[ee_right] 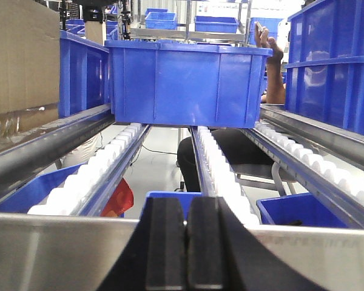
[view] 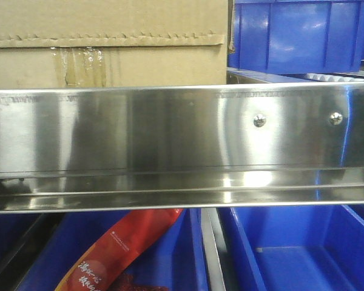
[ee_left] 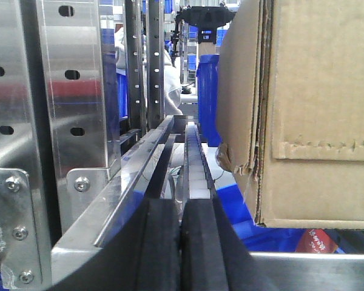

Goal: Grab carton from right shelf to conveyor

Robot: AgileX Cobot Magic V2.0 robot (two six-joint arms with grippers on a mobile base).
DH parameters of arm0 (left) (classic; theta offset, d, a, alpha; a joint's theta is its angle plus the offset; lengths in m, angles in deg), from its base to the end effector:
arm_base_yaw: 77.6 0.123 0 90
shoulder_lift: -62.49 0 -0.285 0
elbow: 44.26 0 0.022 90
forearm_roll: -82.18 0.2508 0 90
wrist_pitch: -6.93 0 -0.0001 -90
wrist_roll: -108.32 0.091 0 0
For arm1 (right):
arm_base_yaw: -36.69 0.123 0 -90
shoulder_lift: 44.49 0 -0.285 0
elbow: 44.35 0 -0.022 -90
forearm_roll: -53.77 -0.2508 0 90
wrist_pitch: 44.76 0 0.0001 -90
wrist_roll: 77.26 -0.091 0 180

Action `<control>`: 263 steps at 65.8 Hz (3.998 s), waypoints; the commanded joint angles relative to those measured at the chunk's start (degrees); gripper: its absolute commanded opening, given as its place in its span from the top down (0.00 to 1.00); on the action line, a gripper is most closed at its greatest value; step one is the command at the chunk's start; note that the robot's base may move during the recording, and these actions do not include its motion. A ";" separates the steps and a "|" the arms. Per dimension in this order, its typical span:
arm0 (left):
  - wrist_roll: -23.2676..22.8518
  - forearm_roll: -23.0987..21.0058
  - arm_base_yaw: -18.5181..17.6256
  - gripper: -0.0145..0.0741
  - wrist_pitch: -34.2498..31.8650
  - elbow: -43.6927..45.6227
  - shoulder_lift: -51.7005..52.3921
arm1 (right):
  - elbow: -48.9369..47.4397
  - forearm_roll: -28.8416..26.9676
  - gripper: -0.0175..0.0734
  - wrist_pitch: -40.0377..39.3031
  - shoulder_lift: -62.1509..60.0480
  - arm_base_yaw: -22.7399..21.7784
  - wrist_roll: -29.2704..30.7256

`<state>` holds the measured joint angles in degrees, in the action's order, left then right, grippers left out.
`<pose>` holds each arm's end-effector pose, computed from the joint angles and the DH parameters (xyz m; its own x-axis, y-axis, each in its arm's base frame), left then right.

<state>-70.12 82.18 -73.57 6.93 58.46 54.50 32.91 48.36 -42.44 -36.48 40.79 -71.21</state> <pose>0.0565 0.0040 0.2126 0.0803 0.0329 -0.9962 -0.0725 0.9970 0.0271 0.0567 0.0044 0.2091 0.0430 -0.0082 -0.9990 -0.0748 0.9971 -0.0114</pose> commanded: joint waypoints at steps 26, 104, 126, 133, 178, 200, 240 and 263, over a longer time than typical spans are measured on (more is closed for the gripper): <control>0.02 0.00 -0.42 0.85 -1.11 0.06 0.21 | -0.04 0.01 0.88 -1.29 -0.22 0.09 0.16; 0.02 1.98 -0.42 0.44 16.78 34.45 -12.95 | -32.00 -3.66 0.21 12.66 16.64 0.06 0.16; 0.02 -1.36 -7.43 0.32 26.32 48.92 -28.44 | -50.90 -7.31 0.24 21.71 37.05 10.70 0.16; 0.02 -1.36 -9.76 0.32 31.18 55.32 -35.53 | -60.49 -7.31 0.24 26.49 45.20 16.20 0.16; -3.70 1.39 -6.40 0.32 67.70 101.02 -78.74 | -128.50 1.09 0.24 67.64 96.02 23.79 -12.46; -3.70 3.28 -6.40 0.32 69.96 110.94 -90.64 | -131.50 7.11 0.24 67.64 105.89 26.78 -15.14; -3.70 3.28 -6.40 0.83 69.96 110.94 -96.42 | -131.50 7.11 0.92 67.64 110.51 25.65 -15.55; -3.70 3.31 -6.40 0.85 69.96 110.96 -94.41 | -131.50 6.99 0.89 67.64 107.59 25.65 -15.55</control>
<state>-73.60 84.68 -80.07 77.49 168.86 -41.91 -98.01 54.20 25.85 73.94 66.67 -87.51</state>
